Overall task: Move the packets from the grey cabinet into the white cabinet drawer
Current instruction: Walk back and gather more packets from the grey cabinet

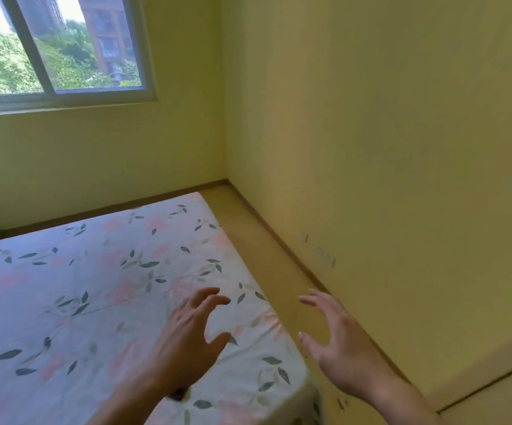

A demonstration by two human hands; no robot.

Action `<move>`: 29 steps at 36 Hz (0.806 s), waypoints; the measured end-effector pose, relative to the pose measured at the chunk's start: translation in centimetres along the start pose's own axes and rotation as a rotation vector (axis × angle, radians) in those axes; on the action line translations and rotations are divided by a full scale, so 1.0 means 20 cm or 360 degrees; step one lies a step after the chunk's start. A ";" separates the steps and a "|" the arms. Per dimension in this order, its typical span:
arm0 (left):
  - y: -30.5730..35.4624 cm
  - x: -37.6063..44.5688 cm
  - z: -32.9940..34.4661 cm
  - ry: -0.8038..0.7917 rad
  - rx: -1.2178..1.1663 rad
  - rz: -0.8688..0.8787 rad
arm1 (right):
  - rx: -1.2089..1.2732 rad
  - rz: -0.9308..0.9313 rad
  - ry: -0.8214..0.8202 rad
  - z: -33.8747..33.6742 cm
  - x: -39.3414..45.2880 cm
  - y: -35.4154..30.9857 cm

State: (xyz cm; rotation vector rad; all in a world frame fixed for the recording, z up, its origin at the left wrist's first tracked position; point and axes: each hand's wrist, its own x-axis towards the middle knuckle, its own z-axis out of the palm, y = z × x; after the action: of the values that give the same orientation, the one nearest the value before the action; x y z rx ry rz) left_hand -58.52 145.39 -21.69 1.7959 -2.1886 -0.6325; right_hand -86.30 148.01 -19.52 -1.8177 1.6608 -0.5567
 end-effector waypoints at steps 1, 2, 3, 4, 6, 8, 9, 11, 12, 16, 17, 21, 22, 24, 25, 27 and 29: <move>0.07 0.12 0.03 0.0011 -0.0009 0.0032 | -0.0001 0.0003 0.0021 -0.08 0.04 0.07; 0.12 0.20 0.04 0.0016 -0.0013 0.0054 | -0.0018 0.0005 0.0045 -0.14 0.07 0.11; 0.18 0.29 0.06 0.0024 -0.0002 0.0077 | -0.0028 0.0020 0.0069 -0.21 0.10 0.16; 0.27 0.40 0.08 0.0023 0.0016 0.0115 | -0.0028 0.0054 0.0096 -0.30 0.14 0.23; 0.46 0.58 0.12 0.0018 0.0034 0.0188 | -0.0006 0.0131 0.0137 -0.45 0.19 0.37; 0.66 0.74 0.16 0.0004 -0.0060 0.0263 | 0.0006 0.0163 0.0194 -0.59 0.25 0.50; 0.75 0.82 0.18 0.0005 -0.0090 0.0298 | 0.0001 0.0165 0.0221 -0.64 0.29 0.56; 0.91 0.98 0.22 0.0004 -0.0108 0.0357 | 0.0005 0.0172 0.0246 -0.75 0.39 0.69; 0.97 1.06 0.24 -0.0003 -0.0104 0.0379 | 0.0018 0.0174 0.0246 -0.80 0.45 0.75; 1.17 1.37 0.34 0.0036 -0.0054 0.0383 | 0.0044 0.0122 0.0237 -1.01 0.69 0.98; 1.21 1.44 0.35 0.0051 -0.0042 0.0361 | 0.0050 0.0106 0.0224 -1.06 0.76 1.03; 1.31 1.68 0.42 0.0119 -0.0035 0.0195 | 0.0001 0.0022 0.0152 -1.28 1.01 1.21; 1.33 1.73 0.43 0.0127 -0.0027 0.0144 | -0.0007 0.0003 0.0136 -1.34 1.08 1.26; 1.37 1.81 0.43 0.0148 -0.0036 0.0067 | 0.0006 -0.0038 0.0106 -1.44 1.21 1.32; 1.39 1.85 0.43 0.0172 -0.0045 0.0040 | 0.0012 -0.0064 0.0087 -1.48 1.28 1.33; 1.39 1.90 0.41 0.0221 -0.0041 -0.0028 | 0.0014 -0.0126 0.0017 -1.54 1.43 1.35; 1.38 1.94 0.39 0.0270 -0.0035 -0.0118 | 0.0014 -0.0210 -0.0061 -1.57 1.58 1.33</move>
State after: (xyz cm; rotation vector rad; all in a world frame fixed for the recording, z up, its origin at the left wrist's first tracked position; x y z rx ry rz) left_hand -94.35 113.23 -18.90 1.8541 -2.0055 -0.4979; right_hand -122.84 111.14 -17.72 -1.9297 1.5191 -0.5810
